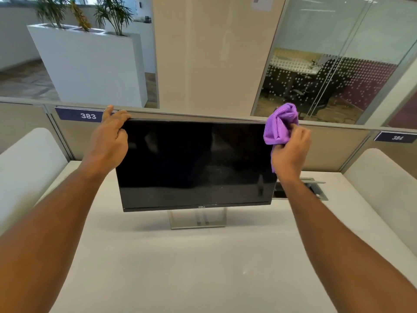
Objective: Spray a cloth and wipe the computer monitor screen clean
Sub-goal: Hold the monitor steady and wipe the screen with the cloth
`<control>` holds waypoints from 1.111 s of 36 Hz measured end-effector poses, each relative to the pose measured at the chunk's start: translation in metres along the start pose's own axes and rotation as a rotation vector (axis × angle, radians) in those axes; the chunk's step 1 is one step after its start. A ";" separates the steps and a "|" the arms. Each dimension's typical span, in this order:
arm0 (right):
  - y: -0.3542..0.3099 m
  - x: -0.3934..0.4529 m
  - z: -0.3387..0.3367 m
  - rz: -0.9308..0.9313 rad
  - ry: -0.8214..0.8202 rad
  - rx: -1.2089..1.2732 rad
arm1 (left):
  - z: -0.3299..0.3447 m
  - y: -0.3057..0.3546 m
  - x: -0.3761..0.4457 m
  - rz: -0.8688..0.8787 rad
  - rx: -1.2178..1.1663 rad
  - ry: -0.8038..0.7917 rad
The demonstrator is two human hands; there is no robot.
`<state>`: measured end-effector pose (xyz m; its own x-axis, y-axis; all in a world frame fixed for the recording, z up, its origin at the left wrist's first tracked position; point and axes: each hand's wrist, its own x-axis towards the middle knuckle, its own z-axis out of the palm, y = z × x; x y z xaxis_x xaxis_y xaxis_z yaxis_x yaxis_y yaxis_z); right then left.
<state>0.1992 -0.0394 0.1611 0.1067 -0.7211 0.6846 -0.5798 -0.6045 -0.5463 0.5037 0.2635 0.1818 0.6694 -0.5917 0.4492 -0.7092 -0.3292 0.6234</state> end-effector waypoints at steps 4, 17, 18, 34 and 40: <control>0.011 -0.025 0.002 -0.075 -0.124 -0.076 | -0.001 0.001 -0.002 -0.021 0.016 -0.008; 0.045 -0.132 0.021 0.048 -0.321 -0.054 | -0.001 -0.004 -0.002 0.000 -0.004 -0.023; 0.041 -0.119 0.018 0.042 -0.290 -0.037 | -0.001 -0.004 -0.002 -0.002 -0.003 -0.026; -0.014 -0.055 0.031 0.181 0.091 0.058 | 0.003 -0.004 0.000 -0.024 0.009 -0.014; -0.054 -0.126 0.069 -0.330 -0.128 -0.006 | 0.003 -0.005 0.001 -0.014 -0.007 -0.019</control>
<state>0.2727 0.0607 0.0716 0.3892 -0.5239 0.7576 -0.5015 -0.8104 -0.3028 0.5073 0.2624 0.1772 0.6747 -0.6010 0.4284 -0.6984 -0.3320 0.6341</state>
